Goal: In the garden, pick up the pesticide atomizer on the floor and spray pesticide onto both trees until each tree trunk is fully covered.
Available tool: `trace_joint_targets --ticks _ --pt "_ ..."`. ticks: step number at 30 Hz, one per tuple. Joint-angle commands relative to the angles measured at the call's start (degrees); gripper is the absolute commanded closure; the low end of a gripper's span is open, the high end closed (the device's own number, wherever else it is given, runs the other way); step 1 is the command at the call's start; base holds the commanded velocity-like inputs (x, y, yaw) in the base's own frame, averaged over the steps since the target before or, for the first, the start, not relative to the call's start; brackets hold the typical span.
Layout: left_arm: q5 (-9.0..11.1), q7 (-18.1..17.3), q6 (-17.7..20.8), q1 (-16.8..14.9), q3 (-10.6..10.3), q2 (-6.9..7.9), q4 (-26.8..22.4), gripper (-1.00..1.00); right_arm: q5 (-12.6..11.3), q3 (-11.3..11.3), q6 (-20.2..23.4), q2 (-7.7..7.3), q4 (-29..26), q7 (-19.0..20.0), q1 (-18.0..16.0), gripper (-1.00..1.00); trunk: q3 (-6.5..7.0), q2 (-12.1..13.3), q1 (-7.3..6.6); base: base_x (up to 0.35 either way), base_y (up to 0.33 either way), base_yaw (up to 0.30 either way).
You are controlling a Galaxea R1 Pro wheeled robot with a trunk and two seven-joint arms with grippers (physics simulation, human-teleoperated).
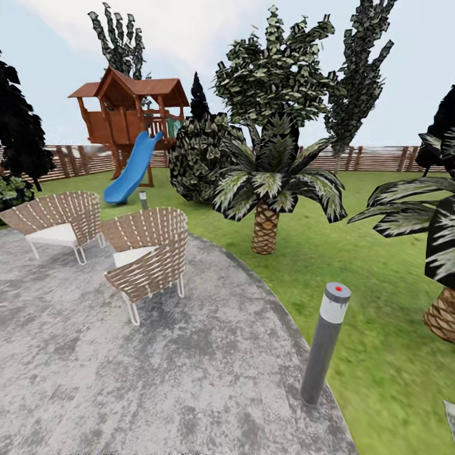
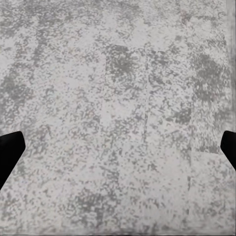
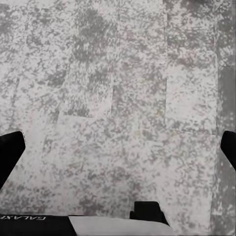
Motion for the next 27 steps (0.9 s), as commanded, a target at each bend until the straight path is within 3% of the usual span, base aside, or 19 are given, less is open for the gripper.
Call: trace_joint_targets --ticks 1,18,24,27 --pt "0.0 0.0 -0.1 0.0 0.0 -0.01 -0.1 -1.0 0.0 0.0 -0.2 0.01 0.1 0.0 0.0 -1.0 -0.05 0.0 -0.04 -0.337 0.163 -0.28" --pt "0.1 0.0 -0.1 0.0 0.0 -0.01 -0.1 -1.0 0.0 0.1 -0.2 0.02 0.7 0.0 0.0 -1.0 -0.05 0.0 -0.04 -0.33 0.161 -0.297" --pt "0.3 0.1 -0.6 0.0 -0.2 -0.43 -1.3 -1.0 0.0 0.1 -0.2 0.02 0.9 0.0 0.0 -1.0 -0.05 0.0 -0.04 -0.064 0.032 -0.3" --pt "0.3 0.1 -3.1 0.0 -0.2 -0.89 -2.1 -1.0 0.0 0.0 -0.2 0.02 0.9 0.0 0.0 -1.0 -0.05 0.0 -0.04 -0.009 0.005 -0.286"
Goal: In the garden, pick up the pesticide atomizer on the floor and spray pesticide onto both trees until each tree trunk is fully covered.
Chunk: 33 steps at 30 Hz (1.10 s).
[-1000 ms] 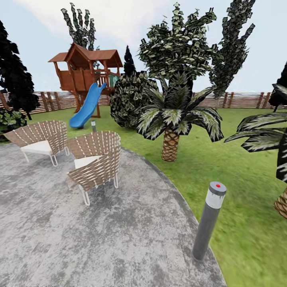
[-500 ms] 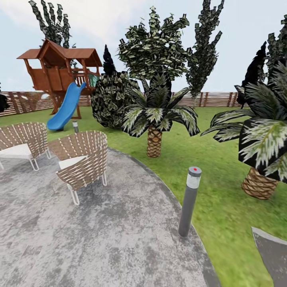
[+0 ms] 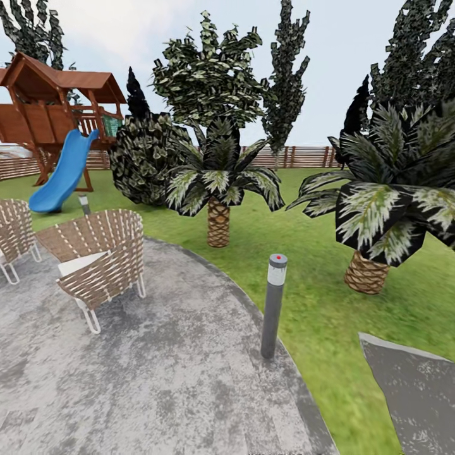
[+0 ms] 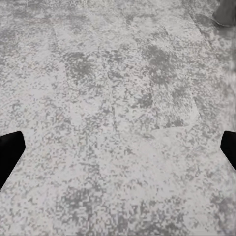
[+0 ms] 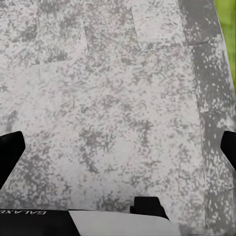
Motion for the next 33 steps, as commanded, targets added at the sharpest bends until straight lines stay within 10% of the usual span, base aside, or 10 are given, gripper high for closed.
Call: trace_joint_targets --ticks 1,33 --pt "0.0 0.0 -2.1 0.0 0.1 -0.1 -0.2 -1.0 0.0 0.0 -0.2 0.01 0.1 0.0 0.0 -1.0 -0.05 0.0 0.0 -0.004 0.002 -0.189" --pt "0.0 0.0 -6.4 0.0 0.2 0.0 2.9 -1.0 -0.1 0.0 -0.2 -0.16 2.5 0.0 0.0 -1.0 -0.07 0.0 0.0 -0.005 0.0 -0.121"
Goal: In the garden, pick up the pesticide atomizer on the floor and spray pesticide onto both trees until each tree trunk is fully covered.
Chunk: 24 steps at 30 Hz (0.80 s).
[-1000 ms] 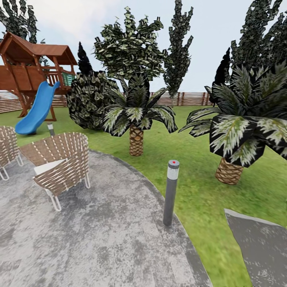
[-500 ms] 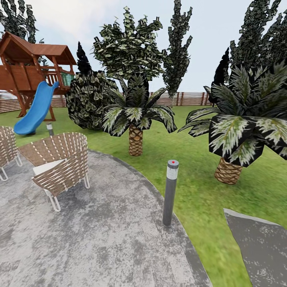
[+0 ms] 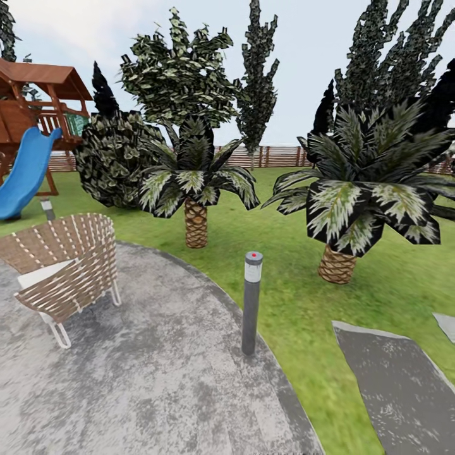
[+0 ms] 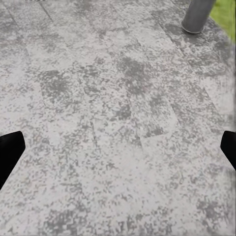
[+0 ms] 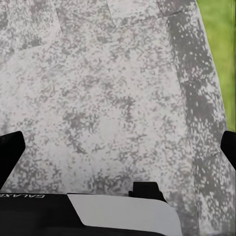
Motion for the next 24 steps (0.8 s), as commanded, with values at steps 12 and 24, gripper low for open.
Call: trace_joint_targets --ticks 12,24 --pt "0.0 -0.1 -0.1 0.0 -0.1 -0.01 -0.1 -1.0 0.0 0.1 -0.2 0.08 0.1 0.1 0.0 -1.0 -0.05 0.0 0.0 0.0 0.0 -0.299" --pt "-0.1 0.0 -0.1 0.0 0.0 0.02 -0.1 -1.0 0.0 0.1 -0.2 0.08 0.1 0.1 0.0 -1.0 -0.05 0.0 0.0 0.0 0.0 -0.3"
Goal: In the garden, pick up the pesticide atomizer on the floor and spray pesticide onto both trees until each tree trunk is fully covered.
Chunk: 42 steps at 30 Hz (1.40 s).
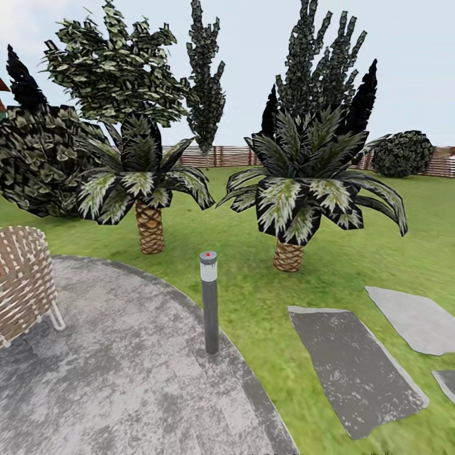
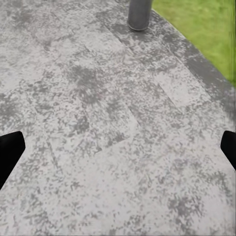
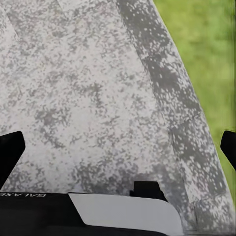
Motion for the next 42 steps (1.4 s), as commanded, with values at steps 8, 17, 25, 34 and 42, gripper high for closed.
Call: trace_joint_targets --ticks 8,17,25,34,42 --pt "0.0 0.0 -0.1 0.0 0.1 0.05 -0.1 -1.0 0.0 0.0 -0.2 0.03 0.1 0.0 0.0 -1.0 -0.05 0.0 0.0 0.0 0.0 -0.269" --pt "-0.1 0.0 -0.1 0.0 0.1 0.05 -0.1 -1.0 0.3 0.0 -0.2 -0.28 0.0 0.0 0.0 -1.0 -0.05 0.0 0.0 0.0 0.0 -0.042" --pt "-0.1 0.1 -0.1 0.0 0.2 0.18 -0.1 -1.0 -0.2 -0.1 -0.2 -0.09 -0.2 0.0 0.0 -1.0 -0.05 0.0 0.0 0.0 -0.047 -0.002" --pt "-0.1 0.1 -0.1 0.0 0.2 0.23 0.1 -1.0 -0.2 -0.2 -0.2 0.0 -0.2 0.0 0.0 -1.0 -0.05 0.0 0.0 0.0 -0.273 -0.168" --pt "-0.1 0.0 -0.1 0.0 0.2 0.23 0.2 -1.0 0.1 -0.1 -0.3 -0.06 -0.2 -0.1 0.0 -1.0 -0.08 0.0 0.0 0.0 -0.072 -0.294"
